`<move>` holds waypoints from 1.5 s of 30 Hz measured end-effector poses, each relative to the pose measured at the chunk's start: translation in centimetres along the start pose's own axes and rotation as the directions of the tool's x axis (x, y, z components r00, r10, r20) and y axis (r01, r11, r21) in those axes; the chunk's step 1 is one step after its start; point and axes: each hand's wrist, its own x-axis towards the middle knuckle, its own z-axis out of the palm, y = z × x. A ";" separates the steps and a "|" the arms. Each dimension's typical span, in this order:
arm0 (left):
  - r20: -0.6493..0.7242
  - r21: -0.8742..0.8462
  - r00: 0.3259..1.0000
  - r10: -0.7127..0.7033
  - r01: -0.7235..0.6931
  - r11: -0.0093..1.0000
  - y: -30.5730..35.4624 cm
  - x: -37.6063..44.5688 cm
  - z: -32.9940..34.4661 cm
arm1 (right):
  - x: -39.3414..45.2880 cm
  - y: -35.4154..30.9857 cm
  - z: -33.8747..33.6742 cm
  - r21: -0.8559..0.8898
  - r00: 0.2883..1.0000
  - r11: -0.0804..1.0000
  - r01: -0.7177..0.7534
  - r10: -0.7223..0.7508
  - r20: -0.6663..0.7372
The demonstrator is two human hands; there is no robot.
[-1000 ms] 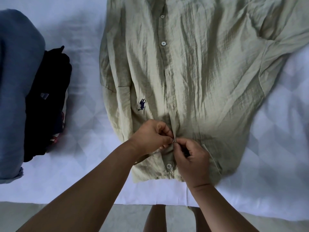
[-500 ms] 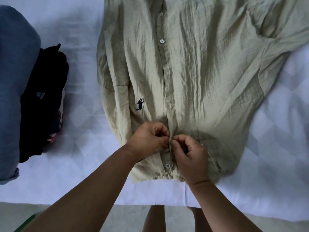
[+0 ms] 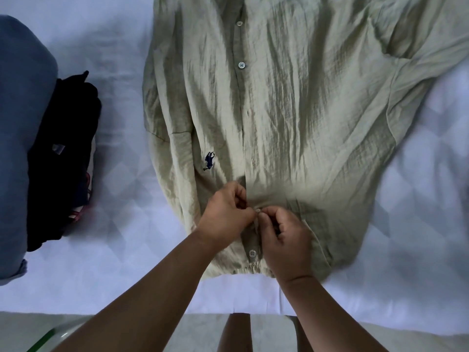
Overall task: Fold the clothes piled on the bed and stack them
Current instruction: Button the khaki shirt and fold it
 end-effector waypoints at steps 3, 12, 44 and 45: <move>-0.015 0.066 0.993 0.119 -0.117 0.991 -0.3 -0.7 0.3 | 0.1 0.1 -0.1 -0.038 0.999 0.998 0.046 -0.046 0.010; 0.044 0.487 0.805 0.592 -0.534 0.691 -1.8 0.6 0.1 | 0.8 -0.1 -0.1 -0.188 0.994 0.980 0.060 -0.042 0.097; 0.132 0.638 0.729 0.672 -0.581 0.505 2.7 6.6 -2.3 | 8.2 -2.0 0.5 -0.255 0.977 0.950 0.180 -0.202 -0.063; 0.121 0.627 0.746 0.655 -0.569 0.532 2.8 6.7 -2.3 | 8.2 -2.0 0.7 -0.256 0.976 0.948 0.190 -0.210 -0.056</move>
